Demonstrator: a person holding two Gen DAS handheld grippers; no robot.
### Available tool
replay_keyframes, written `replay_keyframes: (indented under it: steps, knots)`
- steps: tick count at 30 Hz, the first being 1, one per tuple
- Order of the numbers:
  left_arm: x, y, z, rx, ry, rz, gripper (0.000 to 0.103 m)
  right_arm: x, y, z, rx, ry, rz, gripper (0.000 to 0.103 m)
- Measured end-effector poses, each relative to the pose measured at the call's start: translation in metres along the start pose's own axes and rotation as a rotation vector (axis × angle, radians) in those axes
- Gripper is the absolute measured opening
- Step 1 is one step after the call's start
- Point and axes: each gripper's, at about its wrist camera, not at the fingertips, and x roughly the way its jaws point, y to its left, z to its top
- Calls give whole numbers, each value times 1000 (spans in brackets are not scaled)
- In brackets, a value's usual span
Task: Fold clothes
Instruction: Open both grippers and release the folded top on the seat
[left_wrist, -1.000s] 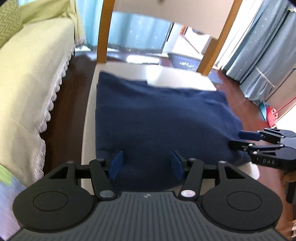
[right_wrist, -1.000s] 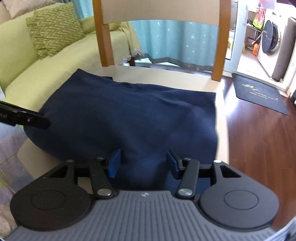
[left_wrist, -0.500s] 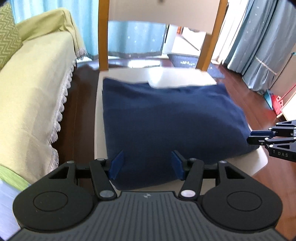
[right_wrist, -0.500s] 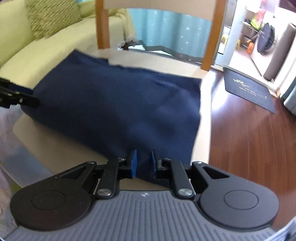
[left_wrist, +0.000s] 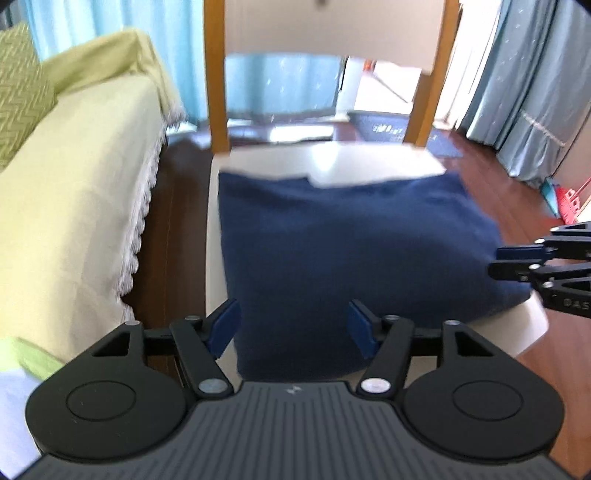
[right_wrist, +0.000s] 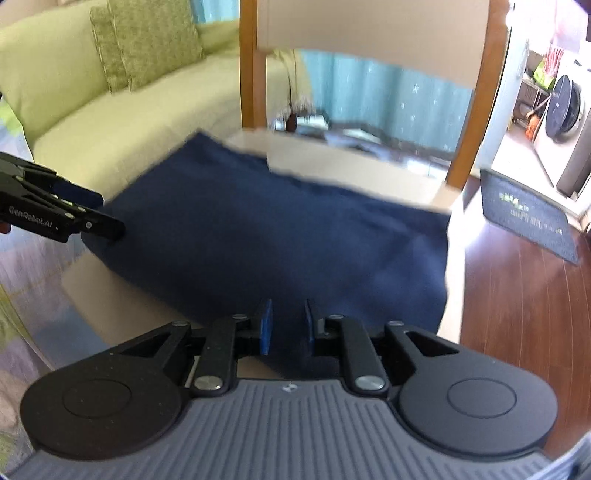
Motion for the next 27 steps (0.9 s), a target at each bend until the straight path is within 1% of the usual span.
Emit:
replay_keyframes:
  steps: [2, 3, 4, 5, 7, 8, 10, 11, 13, 15, 16, 18, 21, 24, 25, 27]
  knots:
    - [4, -6, 1, 16, 7, -9, 65, 8, 2, 5, -6, -1, 27, 14]
    - [11, -9, 1, 29, 30, -5, 65, 15, 3, 3, -5, 24, 30, 14]
    - [22, -12, 0, 43, 72, 12, 65, 23, 3, 0, 0, 61, 31, 15]
    - [26, -13, 1, 40, 82, 25, 67, 30, 3, -4, 6, 93, 33, 15]
    - [31, -15, 5, 31, 99, 50, 67, 26, 0, -4, 32, 82, 39, 16]
    - [29, -15, 10, 10, 105, 60, 66, 23, -2, -2, 49, 73, 43, 16]
    - [27, -14, 20, -47, 124, 94, 66, 13, -7, 4, 86, 35, 41, 19]
    - [27, -13, 25, -72, 135, 108, 66, 11, -9, 6, 91, 21, 37, 23]
    - [35, -14, 29, -129, 184, 137, 66, 7, -11, 10, 101, -2, 30, 25]
    - [46, -19, 29, -147, 215, 174, 68, 19, -10, 6, 101, 31, 31, 28]
    - [50, -23, 29, -150, 220, 195, 69, 36, -9, -1, 104, 89, 31, 30]
    - [51, -24, 32, -176, 225, 223, 69, 40, -13, -4, 128, 82, 33, 33]
    - [49, -22, 37, -211, 240, 231, 69, 32, -20, 0, 201, 70, 38, 34]
    - [42, -23, 42, -219, 246, 230, 69, 19, -21, 1, 227, 58, 26, 37]
    - [40, -24, 43, -219, 247, 229, 70, 13, -21, 1, 233, 50, 18, 40]
    - [35, -26, 45, -213, 247, 225, 75, 3, -23, -1, 253, 35, 3, 45]
